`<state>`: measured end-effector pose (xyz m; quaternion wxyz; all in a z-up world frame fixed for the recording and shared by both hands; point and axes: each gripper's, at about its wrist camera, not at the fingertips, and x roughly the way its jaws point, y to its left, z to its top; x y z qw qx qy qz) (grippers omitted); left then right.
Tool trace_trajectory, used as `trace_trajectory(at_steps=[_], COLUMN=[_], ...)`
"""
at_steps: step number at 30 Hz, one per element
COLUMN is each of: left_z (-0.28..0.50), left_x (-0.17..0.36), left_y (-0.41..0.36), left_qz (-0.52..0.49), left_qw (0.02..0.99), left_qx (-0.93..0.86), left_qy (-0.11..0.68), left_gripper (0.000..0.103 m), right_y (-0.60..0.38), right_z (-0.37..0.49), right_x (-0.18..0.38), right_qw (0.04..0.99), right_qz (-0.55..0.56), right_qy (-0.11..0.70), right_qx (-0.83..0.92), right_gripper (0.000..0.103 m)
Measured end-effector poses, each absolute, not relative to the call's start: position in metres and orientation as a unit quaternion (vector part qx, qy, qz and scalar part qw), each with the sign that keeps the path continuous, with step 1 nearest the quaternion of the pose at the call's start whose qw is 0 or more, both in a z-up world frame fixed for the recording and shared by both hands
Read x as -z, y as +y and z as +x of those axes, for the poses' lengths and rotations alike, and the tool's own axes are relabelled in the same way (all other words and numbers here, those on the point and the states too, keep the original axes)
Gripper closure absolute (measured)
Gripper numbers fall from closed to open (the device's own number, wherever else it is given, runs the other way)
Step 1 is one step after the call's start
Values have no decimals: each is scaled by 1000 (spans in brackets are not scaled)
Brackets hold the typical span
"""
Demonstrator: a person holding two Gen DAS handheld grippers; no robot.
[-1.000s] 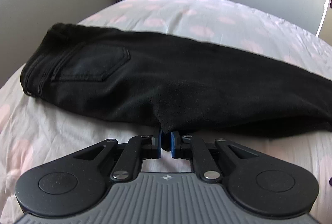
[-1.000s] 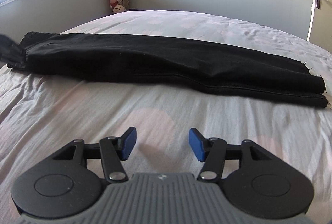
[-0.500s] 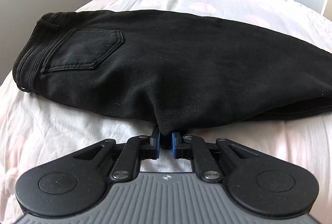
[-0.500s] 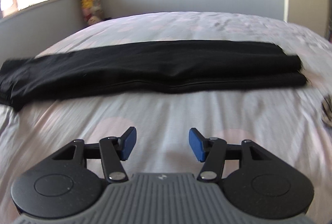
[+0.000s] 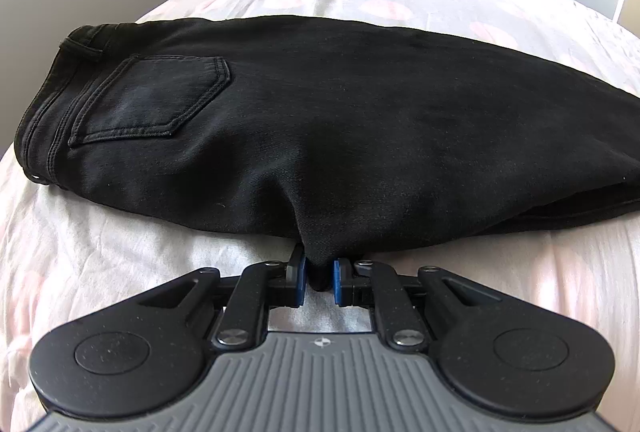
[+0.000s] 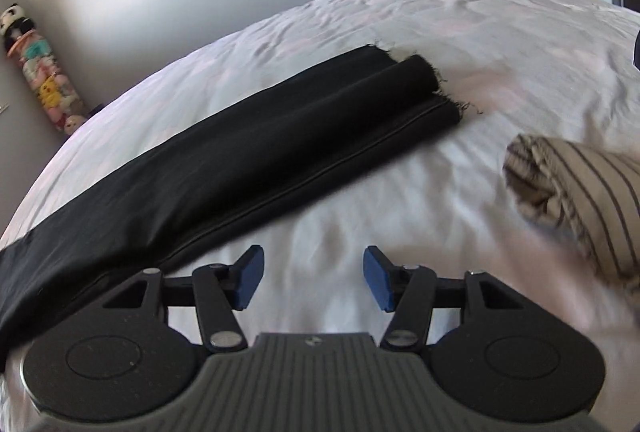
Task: Fold clothes
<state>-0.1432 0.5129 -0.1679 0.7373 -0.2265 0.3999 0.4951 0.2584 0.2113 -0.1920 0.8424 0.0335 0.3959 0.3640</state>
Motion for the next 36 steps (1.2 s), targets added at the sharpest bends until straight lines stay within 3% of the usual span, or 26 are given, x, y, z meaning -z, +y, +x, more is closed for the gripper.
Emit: trace_trajectory(at_steps=[8,9,10,11,13,16,23,28,29,31,32,36], left_z=[-139,-139,-139,-139,-142,-145,-148,-148,-148,-147,-146,-143], left_x=[170,170,171,170,170,169,168,166,166,165,165,160], left_y=[515,515,516,516,518,521,523,522,522,522,521,512], left_qz=[-218,-218,-219,-221,-229,-244,-240,-231,-234,-231,-227,-203], left_qw=[737,737,737,737,737,738,743,745,745,745,745,751], left_qx=[-495,-496,-496,-496,-495,-494,-485,-483,-482,-483,-484,-483], left_qy=[404,404,404,402,398,390,394,399,398,398,400,401], left_gripper=[89,89,89,88,88,88,89,88,88,87,87,83], right_y=[233,235,238,240,241,242,255,251,249,244,240,220], right_z=[317,319,320,321,322,314,314,317,319,318,318,323], right_x=[198,198,197,196,188,168,187,185,181,172,168,157], right_qw=[840,842,846,849,853,864,862,856,855,862,868,865], right_qz=[110,110,102,95,80,40,-56,-62,-60,-72,-78,-15], right_qy=[421,419,417,414,405,373,383,391,396,396,392,397], right_qx=[-325,-321,-317,-315,-320,-335,-327,-331,-329,-308,-294,-305], right_gripper=[45,56,74,80,91,94,95,93,91,75,73,73])
